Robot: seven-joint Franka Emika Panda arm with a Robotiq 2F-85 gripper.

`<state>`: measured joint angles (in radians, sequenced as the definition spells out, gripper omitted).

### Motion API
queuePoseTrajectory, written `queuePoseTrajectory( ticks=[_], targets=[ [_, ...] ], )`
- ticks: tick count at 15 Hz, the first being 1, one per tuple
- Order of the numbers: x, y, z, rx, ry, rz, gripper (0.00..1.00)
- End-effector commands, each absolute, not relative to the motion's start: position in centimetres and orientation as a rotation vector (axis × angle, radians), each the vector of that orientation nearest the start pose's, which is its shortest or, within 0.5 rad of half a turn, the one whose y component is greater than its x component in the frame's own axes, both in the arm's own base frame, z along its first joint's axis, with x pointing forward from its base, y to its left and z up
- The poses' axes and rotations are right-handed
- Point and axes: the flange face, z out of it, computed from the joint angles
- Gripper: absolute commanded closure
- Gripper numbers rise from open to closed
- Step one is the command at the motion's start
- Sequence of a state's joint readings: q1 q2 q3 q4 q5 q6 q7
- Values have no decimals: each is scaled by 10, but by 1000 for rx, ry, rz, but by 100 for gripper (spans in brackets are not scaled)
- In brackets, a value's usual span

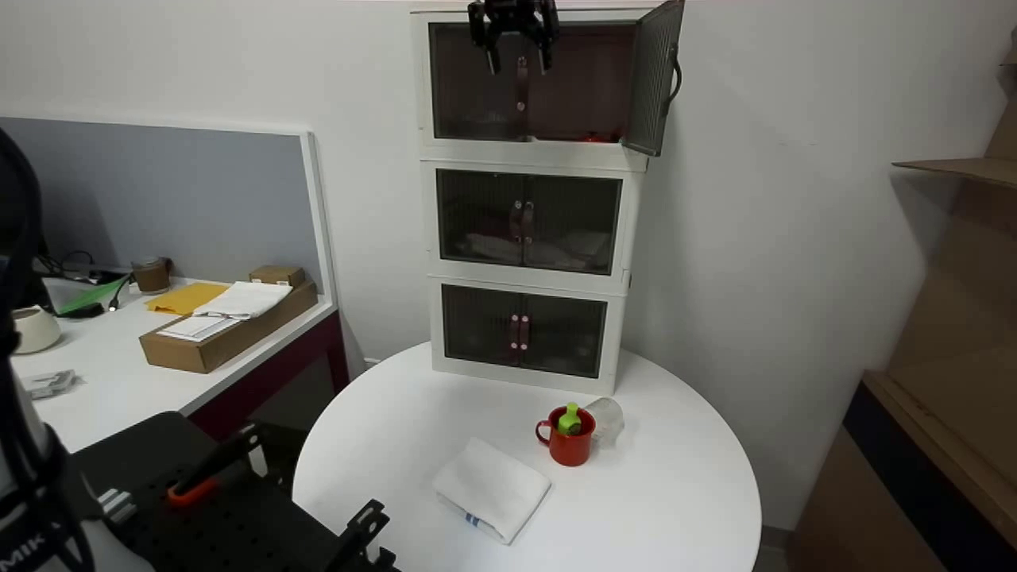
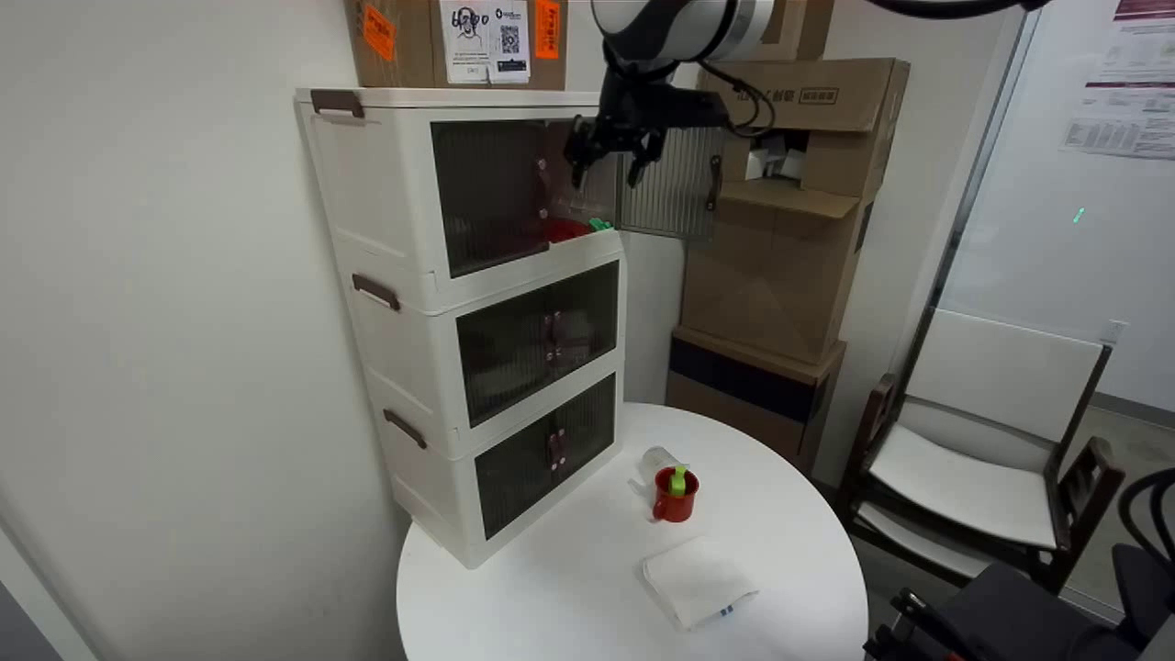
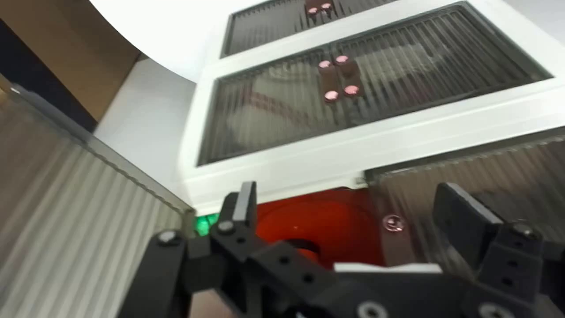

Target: Close the left door of the top drawer

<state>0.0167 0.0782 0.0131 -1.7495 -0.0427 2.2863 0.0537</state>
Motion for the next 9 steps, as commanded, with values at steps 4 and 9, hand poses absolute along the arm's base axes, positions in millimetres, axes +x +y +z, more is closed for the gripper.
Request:
queuePoseTrajectory(
  ticks=[4, 9],
  targets=[
    [512, -53, 509, -3185, 177, -430, 0],
    [442, -47, 456, -3125, -41, -55, 0]
  ],
)
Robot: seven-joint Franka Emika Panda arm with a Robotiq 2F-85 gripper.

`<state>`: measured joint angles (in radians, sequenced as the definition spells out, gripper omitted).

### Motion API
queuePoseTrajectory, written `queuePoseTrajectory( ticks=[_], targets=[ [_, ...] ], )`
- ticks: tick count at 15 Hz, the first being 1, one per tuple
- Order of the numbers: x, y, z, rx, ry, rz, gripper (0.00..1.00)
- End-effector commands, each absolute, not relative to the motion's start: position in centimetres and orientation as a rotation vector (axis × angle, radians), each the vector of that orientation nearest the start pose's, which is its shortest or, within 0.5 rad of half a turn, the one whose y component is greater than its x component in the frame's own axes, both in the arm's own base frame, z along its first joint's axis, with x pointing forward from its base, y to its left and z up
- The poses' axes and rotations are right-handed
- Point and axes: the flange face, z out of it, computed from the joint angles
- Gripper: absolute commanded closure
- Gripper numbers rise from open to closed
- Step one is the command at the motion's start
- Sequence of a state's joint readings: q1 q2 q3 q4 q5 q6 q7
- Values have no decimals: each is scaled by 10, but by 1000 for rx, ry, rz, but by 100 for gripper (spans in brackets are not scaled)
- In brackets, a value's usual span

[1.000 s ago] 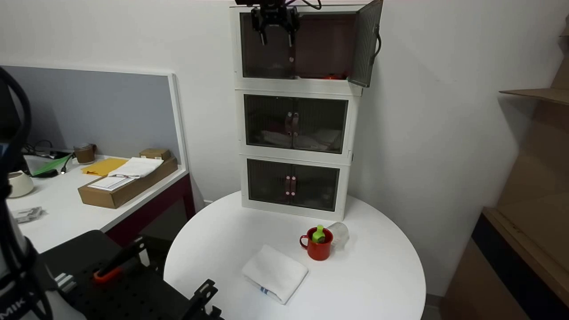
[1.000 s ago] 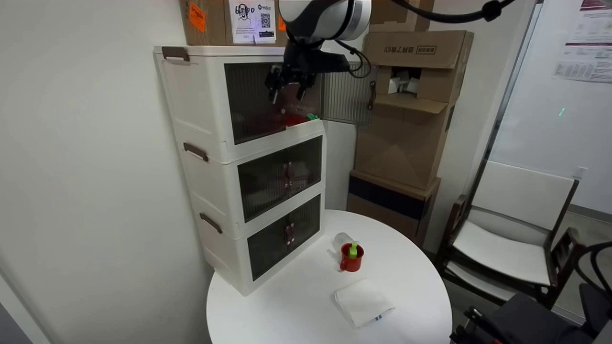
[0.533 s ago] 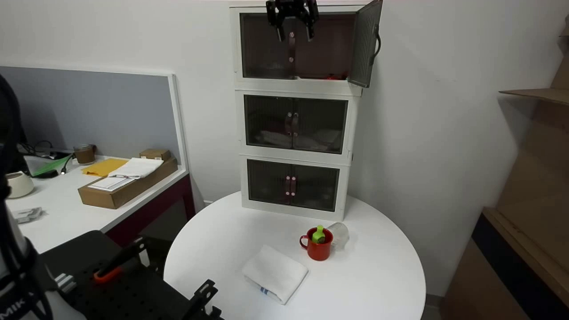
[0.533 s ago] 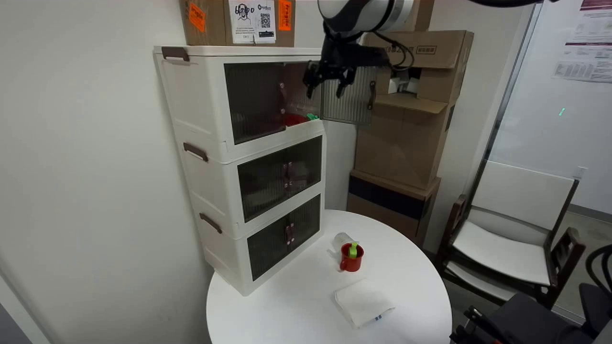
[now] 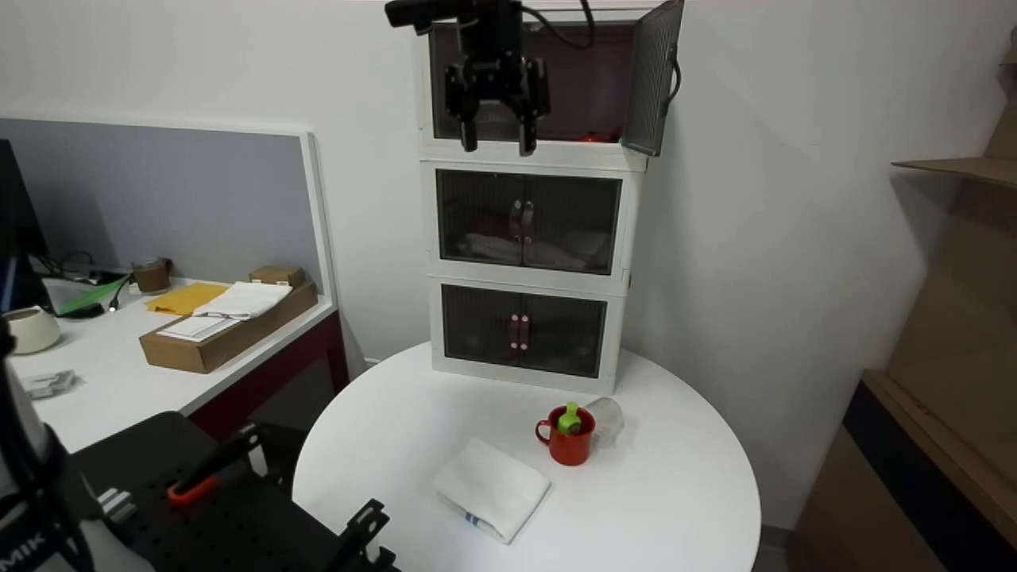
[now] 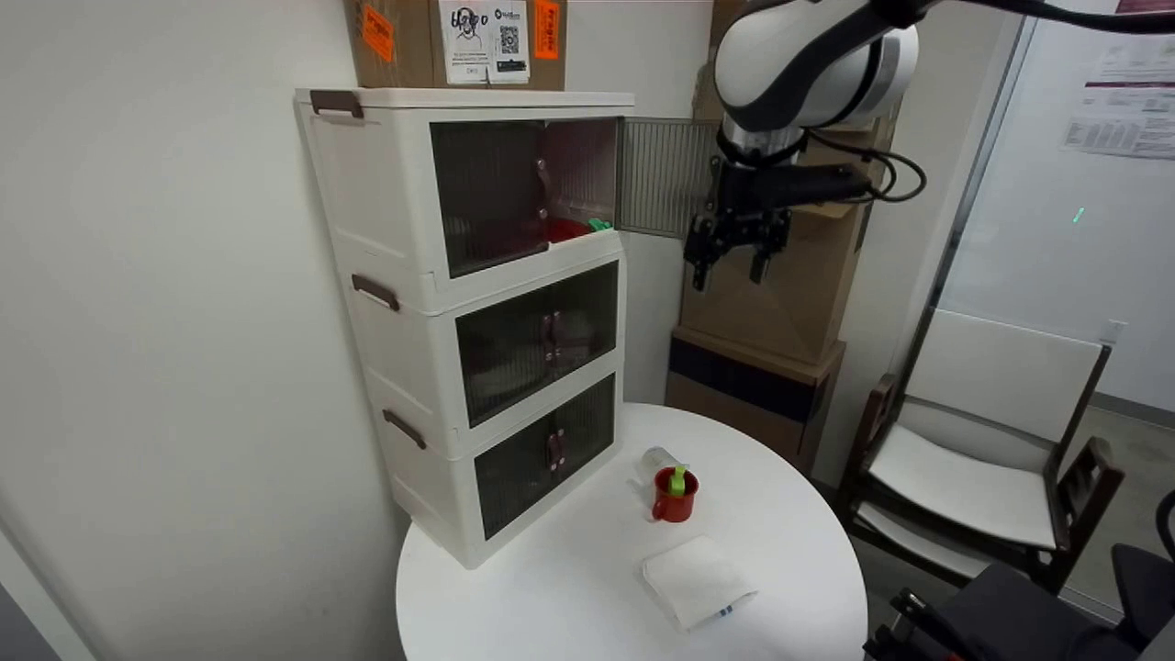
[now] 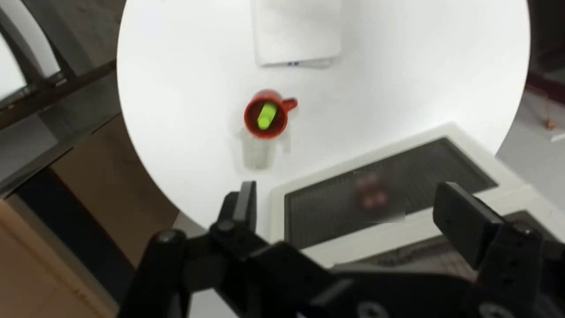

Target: Close the left door of the top drawer

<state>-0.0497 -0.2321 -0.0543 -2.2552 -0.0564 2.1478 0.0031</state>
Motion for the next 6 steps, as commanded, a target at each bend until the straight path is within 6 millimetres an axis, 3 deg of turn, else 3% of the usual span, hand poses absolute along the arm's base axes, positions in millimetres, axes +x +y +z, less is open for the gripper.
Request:
queuePoseTrajectory(
  ticks=[1, 2, 3, 6],
  targets=[
    [425, -52, 454, -3151, -70, -3, 0],
    [414, -52, 451, -3167, -100, 40, 0],
    [445, -50, 449, -3163, -24, 6, 0],
    [422, -50, 448, -3163, -62, 33, 0]
  ],
)
